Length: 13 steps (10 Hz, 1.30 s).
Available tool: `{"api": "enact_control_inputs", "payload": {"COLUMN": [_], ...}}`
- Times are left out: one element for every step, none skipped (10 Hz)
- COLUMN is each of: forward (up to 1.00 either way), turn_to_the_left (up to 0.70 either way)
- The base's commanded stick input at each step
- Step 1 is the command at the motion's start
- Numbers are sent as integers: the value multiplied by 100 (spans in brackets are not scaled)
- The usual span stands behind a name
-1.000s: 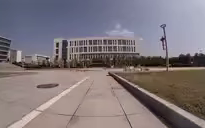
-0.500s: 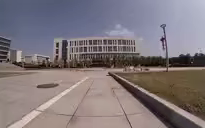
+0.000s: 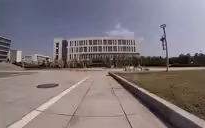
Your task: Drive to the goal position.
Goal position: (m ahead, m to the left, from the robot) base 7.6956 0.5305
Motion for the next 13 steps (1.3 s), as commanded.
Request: {"api": "enact_control_inputs", "payload": {"forward": [4, 4, 4, 4, 4, 4, 4, 4, 4, 4, 4, 4, 5], "turn_to_the_left": [0, 0, 0, 0, 0, 0, 0, 0, 0, 0, 0, 0, 0]}}
